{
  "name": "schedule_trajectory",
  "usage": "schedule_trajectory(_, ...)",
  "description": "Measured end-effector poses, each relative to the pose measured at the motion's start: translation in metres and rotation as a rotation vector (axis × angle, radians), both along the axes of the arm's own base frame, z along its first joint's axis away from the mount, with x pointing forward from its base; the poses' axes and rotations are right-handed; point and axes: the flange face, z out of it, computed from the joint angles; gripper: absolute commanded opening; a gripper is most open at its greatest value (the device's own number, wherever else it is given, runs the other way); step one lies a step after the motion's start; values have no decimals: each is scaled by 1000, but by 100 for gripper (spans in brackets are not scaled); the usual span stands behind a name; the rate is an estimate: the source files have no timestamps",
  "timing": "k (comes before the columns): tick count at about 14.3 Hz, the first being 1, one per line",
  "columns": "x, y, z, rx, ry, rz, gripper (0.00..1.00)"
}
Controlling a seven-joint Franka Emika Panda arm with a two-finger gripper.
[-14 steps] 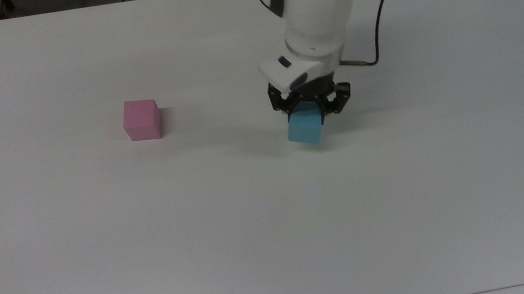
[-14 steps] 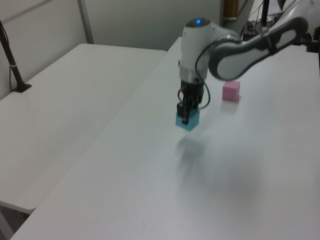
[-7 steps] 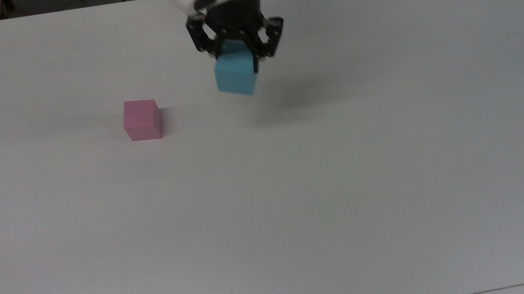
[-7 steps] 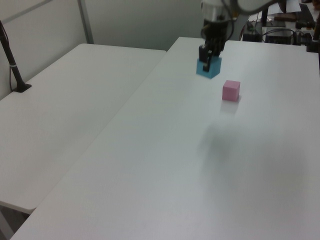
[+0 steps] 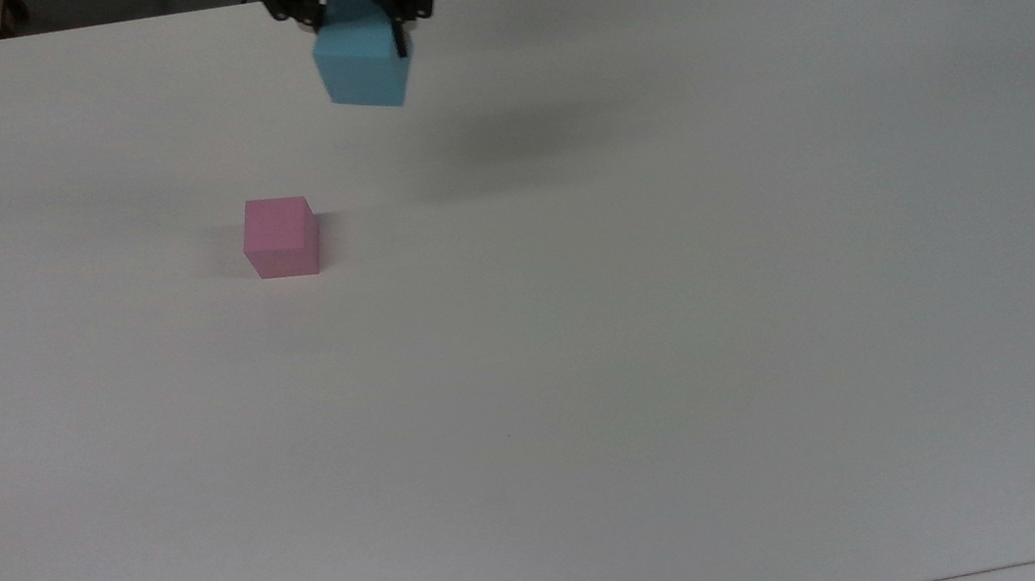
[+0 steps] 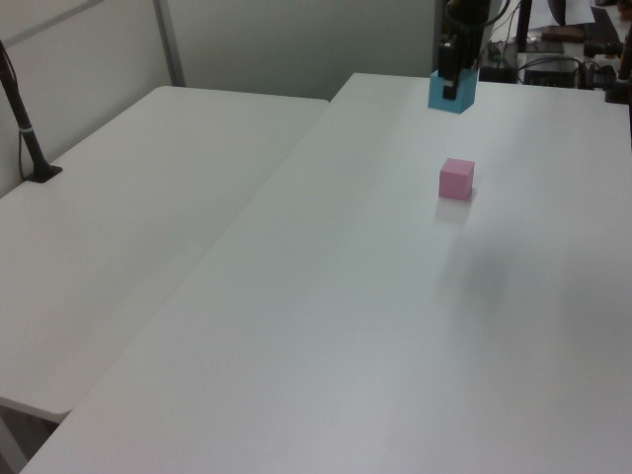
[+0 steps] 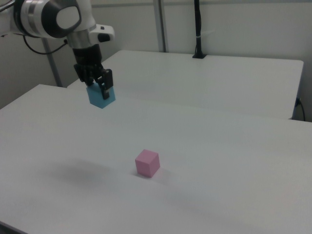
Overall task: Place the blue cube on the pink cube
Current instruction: 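Lift the light-blue cube and carry it toward the pink cube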
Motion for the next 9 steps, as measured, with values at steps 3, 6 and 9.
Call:
schedule_trajectory(3, -4, -47, 3, -8, -5, 96, 53)
schedule_trajectory(6, -8, -77, -11, -8, 21, 122, 54)
schedule_trajectory(9, -7, -96, -44, -11, 12, 119, 54)
